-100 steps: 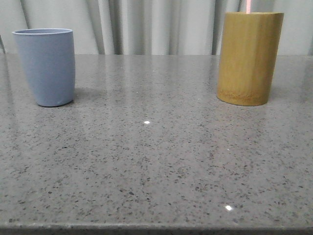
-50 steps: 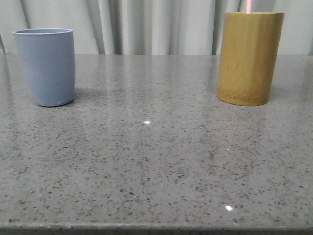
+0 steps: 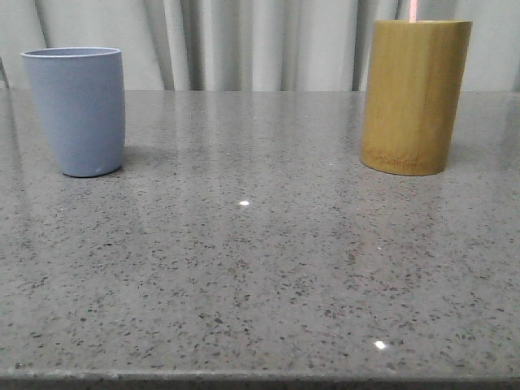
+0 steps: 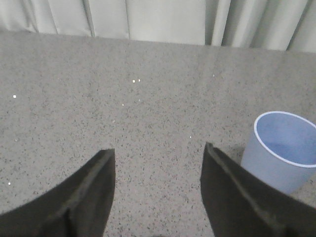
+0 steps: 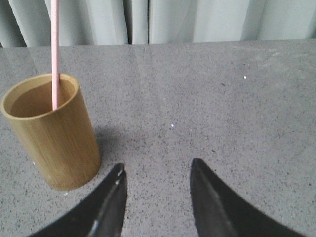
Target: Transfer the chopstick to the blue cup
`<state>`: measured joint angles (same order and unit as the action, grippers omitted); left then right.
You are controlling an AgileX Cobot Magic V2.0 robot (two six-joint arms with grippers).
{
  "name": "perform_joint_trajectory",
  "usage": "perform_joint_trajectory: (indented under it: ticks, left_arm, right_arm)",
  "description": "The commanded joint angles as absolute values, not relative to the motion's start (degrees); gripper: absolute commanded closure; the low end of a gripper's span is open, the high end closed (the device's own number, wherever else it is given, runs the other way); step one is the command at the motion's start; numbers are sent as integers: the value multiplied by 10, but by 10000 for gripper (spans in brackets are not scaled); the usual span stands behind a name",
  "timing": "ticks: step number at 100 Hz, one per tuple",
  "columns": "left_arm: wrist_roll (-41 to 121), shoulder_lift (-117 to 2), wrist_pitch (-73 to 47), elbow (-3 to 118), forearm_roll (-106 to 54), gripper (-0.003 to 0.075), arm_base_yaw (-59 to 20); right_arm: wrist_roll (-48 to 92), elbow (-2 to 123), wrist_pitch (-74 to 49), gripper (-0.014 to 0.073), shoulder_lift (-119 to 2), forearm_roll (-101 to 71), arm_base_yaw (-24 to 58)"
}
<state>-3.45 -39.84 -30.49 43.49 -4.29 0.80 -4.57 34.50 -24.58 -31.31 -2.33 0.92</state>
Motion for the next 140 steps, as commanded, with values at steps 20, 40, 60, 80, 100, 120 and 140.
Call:
perform_joint_trajectory:
  ticks: [20,40,60,80,100,120,140]
  left_arm:
    - [18,-521,-384,571,-102,330,9]
    - [46,-608,-448,657,-141,330,7]
    - [52,-680,-488,734,-141,330,-42]
    - [52,-743,-502,788,-141,333,-93]
    - [52,-807,-542,832,-141,333,-120]
    - [52,-854,-562,857,-140,333,-121]
    - [52,-885,-568,857,-138,333,-121]
  right_arm:
    - [-45,366,-186,263,-319,-24,6]
    - [-45,366,-186,263,-319,-24,6]
    - [-45,366,-186,263,-319,-24,6]
    - [-45,366,-188,263,-319,-24,6]
    - [-45,366,-190,263,-319,-24,6]
    - [-45,366,-190,263,-319,-24,6]
    - [-45,366,-190,263,-319,-24,6]
